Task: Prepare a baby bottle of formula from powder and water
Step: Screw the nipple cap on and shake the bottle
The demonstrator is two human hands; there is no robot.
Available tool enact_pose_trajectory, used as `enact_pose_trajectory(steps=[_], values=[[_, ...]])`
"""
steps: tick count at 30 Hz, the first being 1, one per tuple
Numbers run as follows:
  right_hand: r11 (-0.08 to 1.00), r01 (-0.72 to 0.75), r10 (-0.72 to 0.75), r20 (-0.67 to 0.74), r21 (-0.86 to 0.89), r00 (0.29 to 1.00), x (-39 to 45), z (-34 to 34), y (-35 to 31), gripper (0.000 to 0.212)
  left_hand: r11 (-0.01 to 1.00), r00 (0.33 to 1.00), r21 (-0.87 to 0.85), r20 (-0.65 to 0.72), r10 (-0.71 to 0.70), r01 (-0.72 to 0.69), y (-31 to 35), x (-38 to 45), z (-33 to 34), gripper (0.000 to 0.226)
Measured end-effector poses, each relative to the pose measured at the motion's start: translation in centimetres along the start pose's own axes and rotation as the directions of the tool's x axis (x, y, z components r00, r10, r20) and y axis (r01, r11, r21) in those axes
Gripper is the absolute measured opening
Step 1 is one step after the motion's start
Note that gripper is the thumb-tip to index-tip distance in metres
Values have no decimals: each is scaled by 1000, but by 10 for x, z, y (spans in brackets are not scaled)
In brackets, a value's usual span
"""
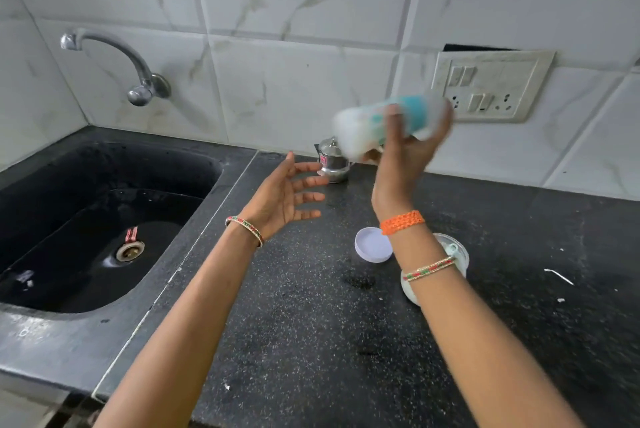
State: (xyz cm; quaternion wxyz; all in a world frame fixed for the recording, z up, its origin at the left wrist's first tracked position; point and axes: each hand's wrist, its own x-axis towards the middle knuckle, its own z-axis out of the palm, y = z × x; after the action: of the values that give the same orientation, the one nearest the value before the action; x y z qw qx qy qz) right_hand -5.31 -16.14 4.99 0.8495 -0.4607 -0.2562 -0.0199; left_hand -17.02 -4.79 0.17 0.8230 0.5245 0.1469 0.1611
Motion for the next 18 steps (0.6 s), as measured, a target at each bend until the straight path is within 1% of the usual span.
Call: enact_pose_trajectory(steps=[1, 2, 3, 4, 5, 6, 7, 8, 9, 10, 11, 12, 13, 14, 15, 16, 17, 18], values=[[997, -19, 24, -53, 81, 998, -2, 1, -2, 79, 1000, 1000, -12, 8, 1, -1, 0, 0, 1, 48], [996, -46, 46, 3, 76, 999, -4, 4, -6, 77, 1000, 1000, -18, 14, -5, 6, 0, -1, 3, 48], [997, -67, 64, 101, 27, 993, -7, 5, -7, 74, 1000, 1000, -18, 20, -20, 21, -1, -1, 3, 48], [998, -58, 61, 183, -23, 981, -8, 1, -7, 72, 999, 999, -14, 25, -33, 33, -2, -1, 4, 50], [998, -59, 57, 133, 6, 989, -5, 1, -6, 71, 999, 999, -9, 31, -36, 36, -3, -1, 3, 51], [991, -79, 80, -11, 104, 997, -1, 3, -9, 72, 1000, 999, -6, 37, -29, 29, -3, -1, 1, 53], [975, -85, 116, -143, 206, 983, 3, 3, -8, 74, 1000, 999, -14, 41, -18, 19, -4, -2, -1, 54], [969, -92, 136, -186, 228, 973, 3, 3, -6, 77, 1000, 999, -30, 44, -9, 10, -4, -3, -3, 54], [976, -108, 133, -123, 189, 983, -1, 3, -6, 79, 999, 999, -40, 47, -9, 11, -5, -4, -4, 54], [990, -122, 119, 38, 75, 992, -9, 3, -7, 79, 999, 999, -36, 50, -18, 19, -5, -4, -4, 54], [994, -109, 112, 220, -25, 969, -17, -1, -7, 78, 999, 998, -28, 52, -30, 32, -5, -4, -4, 54], [995, -85, 98, 301, -57, 949, -20, -4, -9, 77, 999, 998, -17, 54, -43, 44, -4, -3, -3, 54], [998, -66, 68, 262, -15, 963, -15, -2, -9, 77, 999, 997, -5, 59, -49, 49, -2, -2, -2, 53], [995, -74, 65, 129, 65, 989, -5, 2, -11, 77, 999, 997, 5, 66, -48, 48, 0, -2, -1, 54], [988, -79, 81, -5, 136, 997, 6, 4, -10, 76, 999, 997, 7, 71, -42, 42, 2, 0, 0, 55], [985, -77, 85, -47, 154, 995, 12, 6, -10, 75, 999, 997, 2, 74, -34, 34, 4, 0, 1, 57], [989, -85, 81, 36, 124, 996, 14, 10, -13, 77, 1000, 997, -11, 72, -26, 26, 6, 1, 3, 58], [996, -95, 92, 183, 6, 979, 12, 10, -12, 81, 999, 997, -24, 67, -23, 25, 6, 2, 4, 59]])
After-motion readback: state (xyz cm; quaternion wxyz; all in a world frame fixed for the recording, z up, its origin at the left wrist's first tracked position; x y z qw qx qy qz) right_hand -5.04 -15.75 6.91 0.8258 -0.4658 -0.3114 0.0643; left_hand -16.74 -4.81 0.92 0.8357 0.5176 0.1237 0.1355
